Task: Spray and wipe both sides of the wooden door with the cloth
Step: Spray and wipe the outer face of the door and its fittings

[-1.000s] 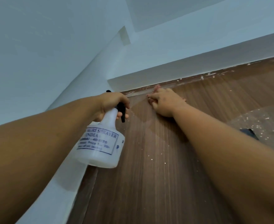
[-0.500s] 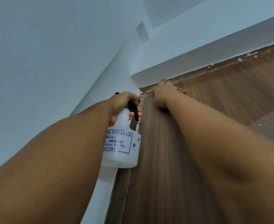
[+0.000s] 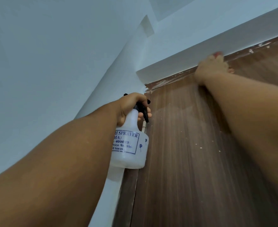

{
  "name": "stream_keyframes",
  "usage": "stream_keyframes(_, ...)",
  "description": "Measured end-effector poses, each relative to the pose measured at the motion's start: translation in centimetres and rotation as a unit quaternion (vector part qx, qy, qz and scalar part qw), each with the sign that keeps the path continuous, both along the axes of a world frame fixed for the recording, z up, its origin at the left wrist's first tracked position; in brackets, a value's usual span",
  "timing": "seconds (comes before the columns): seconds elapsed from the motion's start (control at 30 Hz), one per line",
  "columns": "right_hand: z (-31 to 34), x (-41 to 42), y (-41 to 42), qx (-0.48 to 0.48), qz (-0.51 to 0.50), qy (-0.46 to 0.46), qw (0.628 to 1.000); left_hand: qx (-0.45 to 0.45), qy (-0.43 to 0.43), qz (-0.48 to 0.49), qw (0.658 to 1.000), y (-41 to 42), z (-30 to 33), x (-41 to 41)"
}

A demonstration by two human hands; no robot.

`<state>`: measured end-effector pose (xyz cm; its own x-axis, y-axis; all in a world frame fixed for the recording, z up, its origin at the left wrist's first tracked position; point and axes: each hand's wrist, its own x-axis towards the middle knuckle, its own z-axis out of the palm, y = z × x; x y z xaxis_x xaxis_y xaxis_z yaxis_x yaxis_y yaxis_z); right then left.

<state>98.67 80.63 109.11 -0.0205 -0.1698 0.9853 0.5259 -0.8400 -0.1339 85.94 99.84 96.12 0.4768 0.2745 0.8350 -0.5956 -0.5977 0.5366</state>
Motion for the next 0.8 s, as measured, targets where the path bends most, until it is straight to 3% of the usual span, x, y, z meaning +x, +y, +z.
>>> stream_keyframes(0.23, -1.6, 1.5, -3.4, -0.009, -0.006, -0.016, 1.000, 0.036, 0.042, 0.020, 0.998, -2.5, 0.1, 0.3)
stream_keyframes(0.37, -3.3, 0.8, -1.3, -0.021, -0.022, -0.022, 0.999, -0.003, 0.018, 0.013, 1.000, -2.8, -0.1, -0.2)
stream_keyframes(0.5, -6.4, -1.3, 3.7, -0.150, -0.040, -0.025, 0.988, -0.044, -0.024, 0.014, 0.999, -2.7, -1.2, -0.2)
stream_keyframes(0.63, -12.6, -3.3, 10.1, -0.344, -0.021, -0.054, 0.937, -0.069, -0.080, 0.097, 0.990, -2.2, -1.7, -1.1)
stream_keyframes(0.7, -13.6, -3.5, 10.9, -0.378, 0.004, -0.036, 0.925, -0.069, -0.074, 0.121, 0.987, -2.5, -1.9, -1.7)
stream_keyframes(0.8, -11.2, -3.2, 8.7, -0.373, -0.040, -0.028, 0.927, -0.027, -0.011, 0.113, 0.993, -2.8, -2.0, -1.6)
